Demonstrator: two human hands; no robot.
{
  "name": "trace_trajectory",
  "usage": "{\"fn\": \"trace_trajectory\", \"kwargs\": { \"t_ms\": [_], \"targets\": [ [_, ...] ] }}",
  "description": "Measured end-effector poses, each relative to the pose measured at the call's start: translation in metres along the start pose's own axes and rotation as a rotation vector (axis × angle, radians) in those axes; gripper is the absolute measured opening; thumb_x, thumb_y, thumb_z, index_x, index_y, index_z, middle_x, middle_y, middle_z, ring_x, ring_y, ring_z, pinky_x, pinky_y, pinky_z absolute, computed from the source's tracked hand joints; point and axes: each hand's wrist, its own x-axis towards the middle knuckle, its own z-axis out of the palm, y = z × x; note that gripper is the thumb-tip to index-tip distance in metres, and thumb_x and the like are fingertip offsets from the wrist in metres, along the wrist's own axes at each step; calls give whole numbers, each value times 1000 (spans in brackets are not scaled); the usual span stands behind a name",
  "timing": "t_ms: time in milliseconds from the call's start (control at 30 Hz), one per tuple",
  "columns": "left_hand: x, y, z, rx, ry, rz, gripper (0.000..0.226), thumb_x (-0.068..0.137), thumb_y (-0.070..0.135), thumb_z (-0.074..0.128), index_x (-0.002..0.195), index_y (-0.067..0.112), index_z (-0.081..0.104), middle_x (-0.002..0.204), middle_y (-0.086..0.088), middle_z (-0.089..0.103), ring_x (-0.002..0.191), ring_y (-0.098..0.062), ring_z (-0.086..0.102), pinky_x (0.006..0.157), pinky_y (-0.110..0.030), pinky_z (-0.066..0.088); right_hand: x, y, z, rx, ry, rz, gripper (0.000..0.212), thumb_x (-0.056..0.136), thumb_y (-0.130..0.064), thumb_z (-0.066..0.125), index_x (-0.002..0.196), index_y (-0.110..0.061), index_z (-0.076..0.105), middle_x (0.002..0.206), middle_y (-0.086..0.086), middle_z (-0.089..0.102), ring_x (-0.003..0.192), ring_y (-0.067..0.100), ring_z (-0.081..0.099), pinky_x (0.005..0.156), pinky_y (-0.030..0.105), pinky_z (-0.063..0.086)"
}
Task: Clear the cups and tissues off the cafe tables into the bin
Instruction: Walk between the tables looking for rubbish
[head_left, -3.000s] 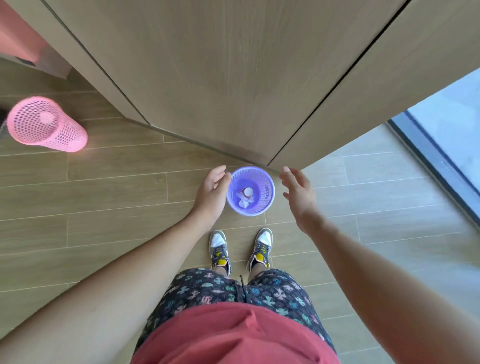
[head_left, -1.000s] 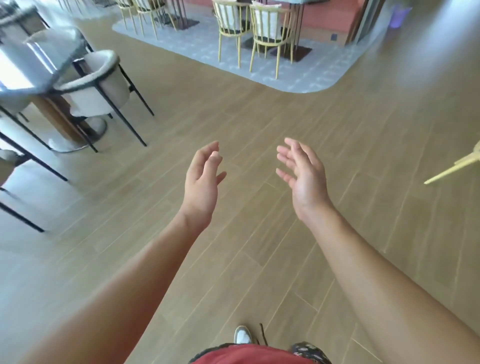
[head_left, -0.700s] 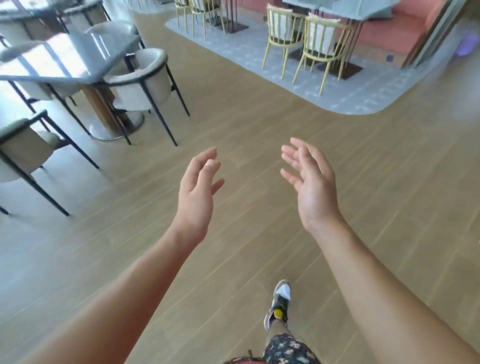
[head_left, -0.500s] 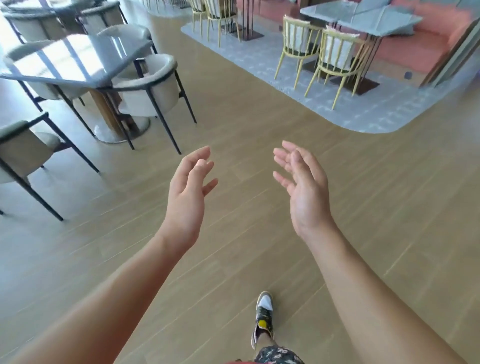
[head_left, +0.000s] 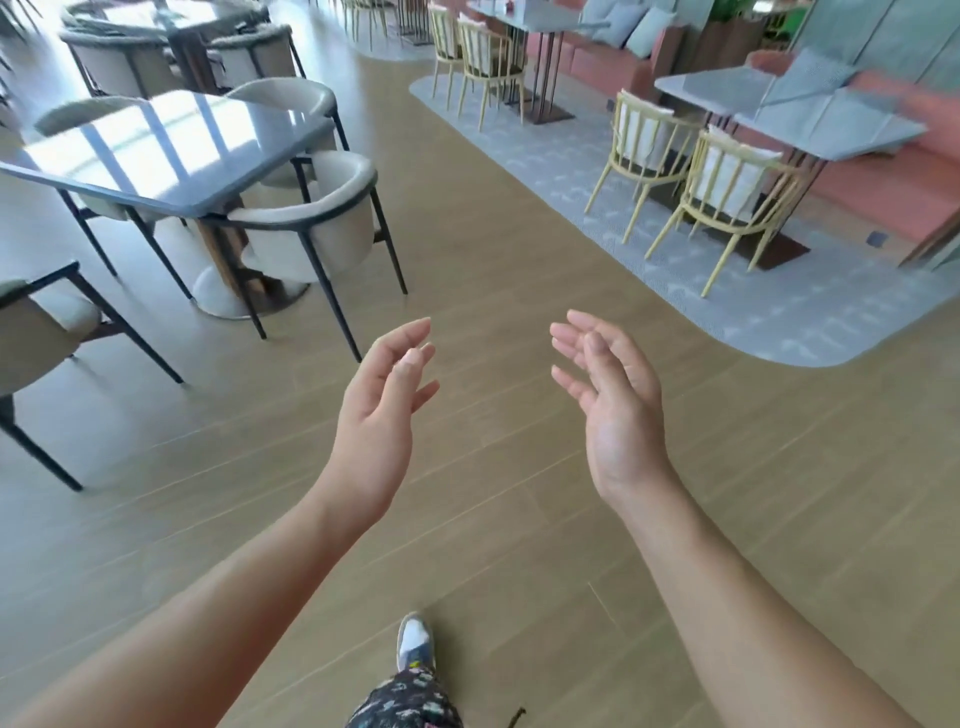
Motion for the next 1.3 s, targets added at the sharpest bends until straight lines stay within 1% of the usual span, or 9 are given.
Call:
{"fn": "trace_trajectory", "kwargs": {
  "t_ms": [233,367,600,733,833,933,1033,1133,1300],
  "targets": [
    [164,-28,-6,61,-53,63,38,105,32,42,137,24,60,138,15,62,133,-3,55,110,-44,49,153,43,30,-30,-19,-19,31,98,-39,54,121,-24,70,127,6,72,127,16,64,110,50,50],
    [262,-37,-10,71,-86,56,40,102,34,42,136,24,60,139,14,61,135,-4,54,111,-44,48,241,60,52,-41,-22,0,33,98,-39,54,122,-22,69,127,6,72,128,17,63,111,52,49],
    [409,-34,-27,197,-290,34,40,101,38,44,136,29,60,136,14,64,137,-5,52,112,-45,46,374,68,69,-141,-195,1,34,101,-34,50,126,-20,67,128,3,72,130,19,62,112,52,47],
    [492,-37,-27,253,-307,52,44,98,44,45,136,29,60,136,12,64,136,-6,53,112,-46,47,451,81,64,-201,-288,19,37,101,-40,53,129,-19,66,131,4,71,131,20,61,113,53,46],
    [551,-50,-13,270,-304,45,44,97,46,45,136,30,60,136,13,64,136,-6,52,112,-47,46,511,99,61,-237,-340,10,49,94,-50,55,131,-19,65,133,2,70,134,18,60,114,49,46],
    [613,-66,7,283,-304,44,49,94,52,46,137,33,60,136,15,64,138,-4,51,113,-47,45,578,119,58,-235,-348,-18,50,94,-49,55,133,-18,64,135,2,69,135,17,59,116,52,45],
    [679,-81,38,292,-290,51,50,93,54,49,138,35,59,137,17,63,138,-3,50,114,-49,43,654,135,55,-214,-330,-50,49,95,-49,54,133,-19,63,135,1,69,136,17,58,116,54,43],
    [743,-88,75,272,-254,62,46,96,48,51,139,33,57,139,20,61,139,-3,49,113,-50,44,732,142,51,-162,-296,-66,49,95,-48,54,133,-20,63,135,1,69,136,18,57,116,54,43],
    [838,-102,122,274,-238,75,46,97,45,49,141,30,56,141,18,60,139,-5,49,113,-50,44,842,153,46,-66,-221,-72,52,94,-47,55,134,-13,62,136,7,68,135,22,59,113,51,47]
  ]
}}
